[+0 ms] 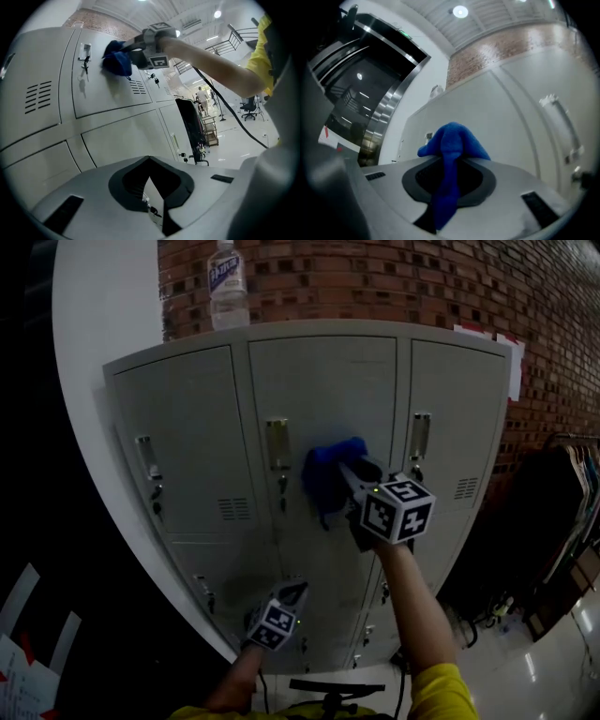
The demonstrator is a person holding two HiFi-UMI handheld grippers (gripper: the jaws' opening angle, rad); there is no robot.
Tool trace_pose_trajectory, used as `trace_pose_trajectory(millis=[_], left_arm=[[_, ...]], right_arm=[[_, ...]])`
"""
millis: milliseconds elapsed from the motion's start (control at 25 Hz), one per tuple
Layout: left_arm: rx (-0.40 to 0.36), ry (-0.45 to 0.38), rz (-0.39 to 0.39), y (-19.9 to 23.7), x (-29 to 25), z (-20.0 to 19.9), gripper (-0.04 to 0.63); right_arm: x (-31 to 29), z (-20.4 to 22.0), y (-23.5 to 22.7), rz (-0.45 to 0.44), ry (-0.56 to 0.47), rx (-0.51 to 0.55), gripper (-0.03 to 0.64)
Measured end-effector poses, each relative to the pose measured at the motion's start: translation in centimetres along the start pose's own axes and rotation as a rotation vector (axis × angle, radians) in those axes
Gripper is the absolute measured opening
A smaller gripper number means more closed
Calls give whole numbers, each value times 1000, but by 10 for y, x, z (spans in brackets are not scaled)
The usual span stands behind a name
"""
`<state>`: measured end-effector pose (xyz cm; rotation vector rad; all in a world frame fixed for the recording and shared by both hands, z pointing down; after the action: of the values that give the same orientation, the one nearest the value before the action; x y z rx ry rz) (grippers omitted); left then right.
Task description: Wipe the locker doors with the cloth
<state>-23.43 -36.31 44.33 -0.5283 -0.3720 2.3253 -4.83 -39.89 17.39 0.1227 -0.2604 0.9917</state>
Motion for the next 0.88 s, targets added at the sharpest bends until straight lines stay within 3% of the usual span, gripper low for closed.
trace_pose_trajectory(millis=[160,280,480,600,720,880], left_arm=[[-27,-59,-23,3,0,-27,2],[-2,-42,-26,0,5,-16,3],[71,-2,-39,1,15,17,2],[77,23,-31,0,13,28,3],[63,27,-28,-3,13,27,2],[60,13,-39,0,17,22,3]], right_arm=[[-37,35,35,-71,52,-45,71],[-31,40,27,-84,46,-75,69],[45,30,-58,190,-52,-107,69],[71,27,-87,255,-90,-126,69],[55,40,-55,139,-54,-101,69],[-4,95,24,-59,71,-117,70]])
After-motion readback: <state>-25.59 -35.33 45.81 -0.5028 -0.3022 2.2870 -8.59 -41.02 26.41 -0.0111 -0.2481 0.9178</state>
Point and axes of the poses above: the fingertips, and each gripper's own axes: x backward along the fingers, y to its left, z out of its underside, the point moved 9 cm from there along x, backward along the fingers, and after that the axes turned 1 degree about -x, right-handed, at the moved point
